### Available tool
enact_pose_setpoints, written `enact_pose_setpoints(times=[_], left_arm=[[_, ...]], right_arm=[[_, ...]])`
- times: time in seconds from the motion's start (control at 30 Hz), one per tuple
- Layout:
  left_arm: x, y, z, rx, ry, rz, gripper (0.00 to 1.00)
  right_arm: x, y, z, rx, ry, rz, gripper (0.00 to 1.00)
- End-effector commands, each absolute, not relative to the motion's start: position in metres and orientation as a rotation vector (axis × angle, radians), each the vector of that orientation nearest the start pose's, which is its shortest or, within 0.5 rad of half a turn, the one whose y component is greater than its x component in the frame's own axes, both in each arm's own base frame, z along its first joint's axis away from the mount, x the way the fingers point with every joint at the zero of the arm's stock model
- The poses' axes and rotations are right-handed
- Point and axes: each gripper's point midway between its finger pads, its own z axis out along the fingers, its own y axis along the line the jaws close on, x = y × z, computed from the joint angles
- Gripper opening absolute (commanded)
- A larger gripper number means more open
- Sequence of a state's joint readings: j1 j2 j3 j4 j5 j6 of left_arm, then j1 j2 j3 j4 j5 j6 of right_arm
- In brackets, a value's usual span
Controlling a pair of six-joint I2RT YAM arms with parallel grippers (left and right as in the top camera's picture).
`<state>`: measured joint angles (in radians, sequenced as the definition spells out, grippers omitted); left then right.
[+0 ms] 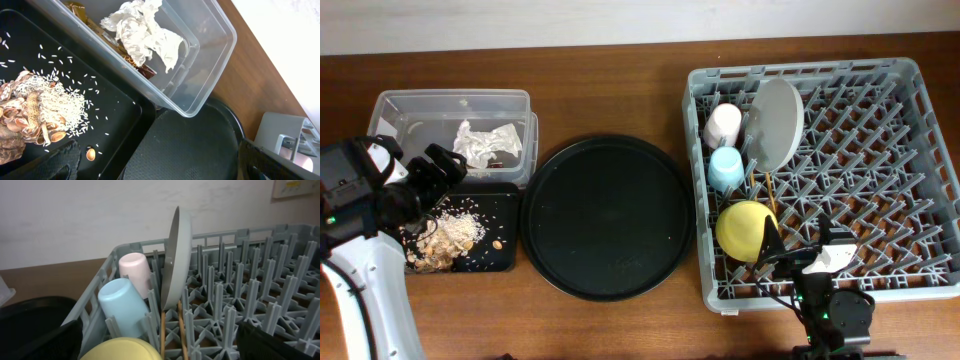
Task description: Sort waste into correct bins and load items into the dishwasher rack
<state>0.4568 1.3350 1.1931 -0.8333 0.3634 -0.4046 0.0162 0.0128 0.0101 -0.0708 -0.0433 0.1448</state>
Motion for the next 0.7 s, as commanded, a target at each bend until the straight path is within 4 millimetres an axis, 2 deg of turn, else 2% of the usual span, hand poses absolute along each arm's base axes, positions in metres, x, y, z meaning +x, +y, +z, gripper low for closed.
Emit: enact_pose_setpoints(times=[0.0, 0.1, 0.2, 0.27, 0.33, 0.67], left_arm=[[0.335, 0.096, 0.207, -0.896, 2.322, -0.440, 0.99], [0.335, 0.096, 0.207, -0.896, 2.322, -0.440, 0.99], [0.335, 0.096, 0.207, -0.896, 2.323, -0.440, 0.99], [0.335, 0.096, 0.207, -0.896, 2.323, -0.440, 0.99], [0.335, 0.096, 0.207, -0.896, 2.323, -0.440, 0.99], [0.335, 0.096, 0.207, -0.896, 2.322, -0.440, 0.99]], right_arm=[[0.245, 0.017, 0.157, 0.032, 1.646, 0.151, 0.99], [0.245, 0.018, 0.157, -0.152, 1.637, -0.006, 0.98], [0.245, 0.016, 0.157, -0.144, 1.637, -0.009, 0.98], [0.246, -0.001, 0.157, -0.086, 1.642, -0.063, 0.98], [0.246, -0.008, 0.157, -0.061, 1.643, -0.086, 0.99], [0.246, -0.008, 0.157, -0.062, 1.644, -0.086, 0.98]])
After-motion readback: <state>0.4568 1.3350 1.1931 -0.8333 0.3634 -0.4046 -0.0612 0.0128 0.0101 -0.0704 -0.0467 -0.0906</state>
